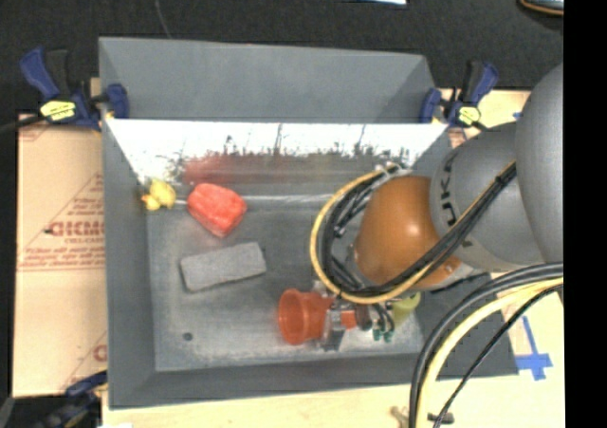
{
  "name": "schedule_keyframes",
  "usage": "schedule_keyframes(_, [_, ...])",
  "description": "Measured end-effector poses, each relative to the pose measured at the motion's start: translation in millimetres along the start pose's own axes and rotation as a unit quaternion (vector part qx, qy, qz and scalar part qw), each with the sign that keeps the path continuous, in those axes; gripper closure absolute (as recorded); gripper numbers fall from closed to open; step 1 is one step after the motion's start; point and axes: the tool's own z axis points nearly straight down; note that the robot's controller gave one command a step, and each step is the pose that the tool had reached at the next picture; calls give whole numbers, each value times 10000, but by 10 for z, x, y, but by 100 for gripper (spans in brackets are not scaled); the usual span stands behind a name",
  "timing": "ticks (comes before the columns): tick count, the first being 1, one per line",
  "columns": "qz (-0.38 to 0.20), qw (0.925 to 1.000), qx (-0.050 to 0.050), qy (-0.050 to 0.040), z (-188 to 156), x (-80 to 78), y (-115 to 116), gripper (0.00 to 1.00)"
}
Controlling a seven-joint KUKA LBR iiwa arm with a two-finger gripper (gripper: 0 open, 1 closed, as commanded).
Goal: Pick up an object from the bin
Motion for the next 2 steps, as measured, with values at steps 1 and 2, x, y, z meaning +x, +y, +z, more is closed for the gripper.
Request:
schedule_keyframes(1, [-8, 10000, -2, 67, -285, 30, 1, 100])
schedule_keyframes(2, [-17, 10000, -3, 61, -745, 12, -2, 100])
